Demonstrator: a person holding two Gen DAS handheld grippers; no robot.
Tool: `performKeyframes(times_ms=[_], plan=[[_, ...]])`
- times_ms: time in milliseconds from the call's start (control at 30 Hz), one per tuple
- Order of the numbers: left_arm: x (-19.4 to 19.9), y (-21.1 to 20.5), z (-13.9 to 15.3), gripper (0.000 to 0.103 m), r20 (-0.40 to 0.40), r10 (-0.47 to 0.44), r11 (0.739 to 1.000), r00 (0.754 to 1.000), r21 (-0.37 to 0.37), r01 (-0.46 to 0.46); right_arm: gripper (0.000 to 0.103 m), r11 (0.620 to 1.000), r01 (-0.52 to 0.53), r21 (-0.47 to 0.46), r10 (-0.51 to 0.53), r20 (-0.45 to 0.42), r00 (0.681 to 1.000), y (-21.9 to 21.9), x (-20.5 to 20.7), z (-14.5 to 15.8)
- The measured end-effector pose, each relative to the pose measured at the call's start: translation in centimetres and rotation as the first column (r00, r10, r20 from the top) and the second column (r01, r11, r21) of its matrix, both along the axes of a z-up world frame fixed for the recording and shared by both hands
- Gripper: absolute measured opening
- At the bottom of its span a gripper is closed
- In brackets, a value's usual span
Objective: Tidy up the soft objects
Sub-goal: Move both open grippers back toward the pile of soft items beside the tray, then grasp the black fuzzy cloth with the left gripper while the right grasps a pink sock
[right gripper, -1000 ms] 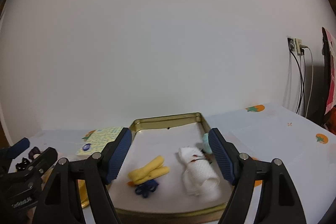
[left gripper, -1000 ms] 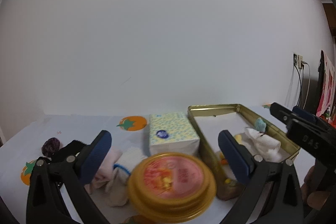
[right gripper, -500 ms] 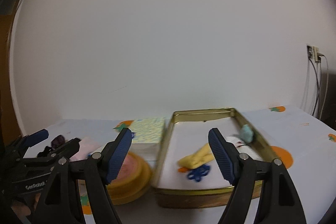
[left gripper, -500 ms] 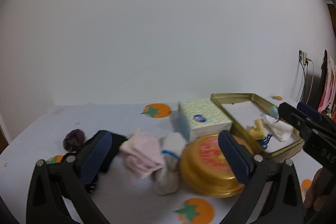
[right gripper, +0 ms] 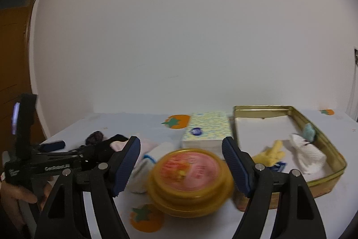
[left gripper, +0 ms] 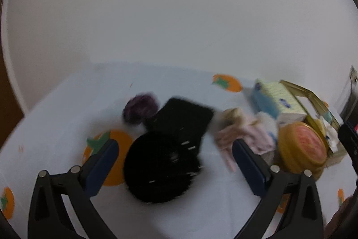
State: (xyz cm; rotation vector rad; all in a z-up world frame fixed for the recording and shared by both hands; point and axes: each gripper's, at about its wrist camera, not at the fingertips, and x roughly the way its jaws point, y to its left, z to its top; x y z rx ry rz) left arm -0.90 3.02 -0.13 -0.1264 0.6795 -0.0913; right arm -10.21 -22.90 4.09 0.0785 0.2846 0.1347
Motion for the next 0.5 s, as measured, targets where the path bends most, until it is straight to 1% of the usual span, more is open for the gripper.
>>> performKeyframes(times_ms=[33, 100, 167, 200, 233, 267, 300, 333, 367, 500], plan=[[0.6, 0.8, -0.6, 0.1, -0.044, 0.02, 1.0, 0.999, -0.021, -0.021, 0.077, 1.0, -0.008, 0.001, 0.008, -0.005, 1.0, 0.4, 0.1, -0.1], [1.4, 1.9, -1.5, 0.093, -0.105, 0.041, 0.997, 0.994, -0.067, -0.048, 0.077, 1.0, -0.025, 0.003, 0.025, -0.015, 1.0, 1.4, 0.7, -0.2], [2.1, 2.8, -2.5, 0.091, -0.161, 0.038, 0.991, 0.986, -0.121, -0.058, 0.077, 0.999, -0.04, 0.003, 0.04, -0.02, 0.999, 2.2, 1.0, -0.2], [2.3, 3.0, -2.8, 0.088, -0.177, 0.035, 0.989, 0.984, -0.135, -0.059, 0.077, 0.999, -0.052, -0.001, 0.052, -0.026, 0.998, 2.8, 1.4, -0.2], [2.5, 3.2, -3.1, 0.087, -0.196, 0.03, 0.987, 0.98, -0.149, -0.06, 0.077, 0.998, -0.059, -0.004, 0.059, -0.029, 0.998, 3.1, 1.5, -0.2], [2.4, 3.1, -3.1, 0.086, -0.192, 0.031, 0.987, 0.981, -0.149, -0.06, 0.077, 0.998, -0.069, -0.009, 0.068, -0.034, 0.997, 3.6, 1.9, -0.4], [2.3, 3.0, -3.1, 0.08, -0.191, 0.028, 0.987, 0.981, -0.148, -0.057, 0.077, 0.997, -0.079, -0.016, 0.078, -0.043, 0.996, 4.1, 2.4, -0.5], [2.3, 3.0, -3.1, 0.077, -0.192, 0.028, 0.987, 0.981, -0.147, -0.057, 0.077, 0.996, -0.086, -0.02, 0.085, -0.051, 0.995, 4.4, 2.8, -0.6], [2.2, 3.1, -3.2, 0.067, -0.19, 0.03, 0.986, 0.981, -0.152, -0.06, 0.077, 0.995, -0.093, -0.024, 0.091, -0.061, 0.994, 4.9, 3.0, -0.7], [2.0, 3.9, -3.3, 0.056, -0.182, 0.018, 0.977, 0.983, -0.204, -0.056, 0.077, 0.993, -0.115, -0.038, 0.11, -0.108, 0.988, 6.1, 4.4, -1.0]])
